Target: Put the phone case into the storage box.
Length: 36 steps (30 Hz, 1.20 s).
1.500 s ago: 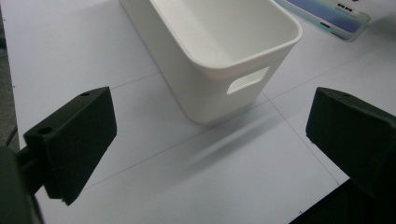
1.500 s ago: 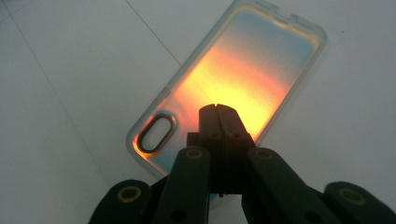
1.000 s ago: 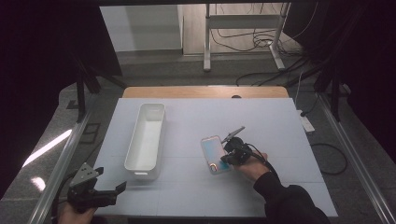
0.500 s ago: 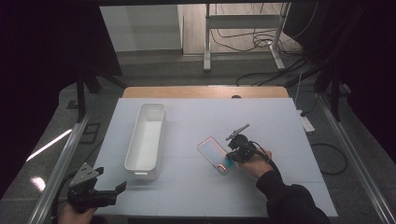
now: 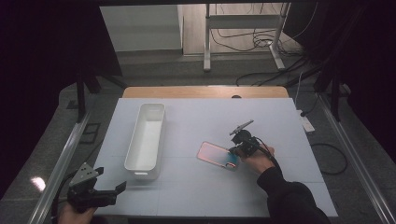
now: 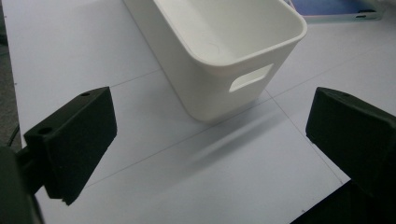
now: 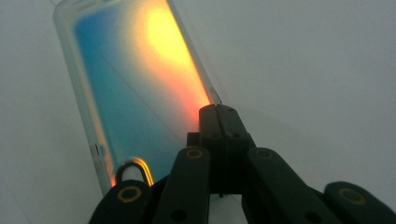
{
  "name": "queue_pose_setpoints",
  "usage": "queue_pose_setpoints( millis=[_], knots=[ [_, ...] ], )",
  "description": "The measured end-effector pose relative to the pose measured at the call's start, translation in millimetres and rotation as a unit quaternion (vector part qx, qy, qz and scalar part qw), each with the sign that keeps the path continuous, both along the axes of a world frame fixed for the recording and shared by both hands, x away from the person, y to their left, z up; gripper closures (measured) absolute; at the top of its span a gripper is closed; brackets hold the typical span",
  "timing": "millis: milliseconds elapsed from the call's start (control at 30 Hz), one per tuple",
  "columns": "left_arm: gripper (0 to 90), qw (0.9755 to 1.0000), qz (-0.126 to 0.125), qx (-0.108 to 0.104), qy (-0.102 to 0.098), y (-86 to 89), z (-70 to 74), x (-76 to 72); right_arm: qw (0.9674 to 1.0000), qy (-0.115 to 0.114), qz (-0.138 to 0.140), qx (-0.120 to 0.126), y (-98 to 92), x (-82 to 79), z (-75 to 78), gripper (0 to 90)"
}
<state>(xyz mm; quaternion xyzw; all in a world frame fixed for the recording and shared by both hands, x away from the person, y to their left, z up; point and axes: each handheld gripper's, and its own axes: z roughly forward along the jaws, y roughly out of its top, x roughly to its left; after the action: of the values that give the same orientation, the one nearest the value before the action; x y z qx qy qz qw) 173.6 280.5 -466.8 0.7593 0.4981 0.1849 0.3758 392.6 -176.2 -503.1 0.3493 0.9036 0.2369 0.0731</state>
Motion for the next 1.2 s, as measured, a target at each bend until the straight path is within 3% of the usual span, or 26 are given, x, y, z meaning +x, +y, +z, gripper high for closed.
queue_pose_setpoints(
  millis=[533, 733, 933, 1200],
  knots=[
    [2.7, 1.0000, 0.001, -0.002, 0.000, 0.5, 0.0, 0.0, 0.9998, -0.017, -0.010, 0.003, 5.1, 16.9, -1.1, 89.4],
    [2.7, 1.0000, 0.001, -0.002, 0.000, 0.6, 0.0, 0.0, 0.9991, -0.014, 0.019, 0.034, 17.1, 1.5, 8.9, 89.3],
    [2.7, 1.0000, 0.001, -0.001, -0.001, 0.5, 0.0, -0.1, 0.9977, 0.002, 0.057, 0.037, 38.8, -15.7, 6.5, 89.4],
    [2.7, 1.0000, 0.000, -0.002, 0.000, 0.2, 0.0, -0.1, 0.9962, 0.009, 0.081, 0.029, 59.8, -28.1, 1.1, 89.3]
  ],
)
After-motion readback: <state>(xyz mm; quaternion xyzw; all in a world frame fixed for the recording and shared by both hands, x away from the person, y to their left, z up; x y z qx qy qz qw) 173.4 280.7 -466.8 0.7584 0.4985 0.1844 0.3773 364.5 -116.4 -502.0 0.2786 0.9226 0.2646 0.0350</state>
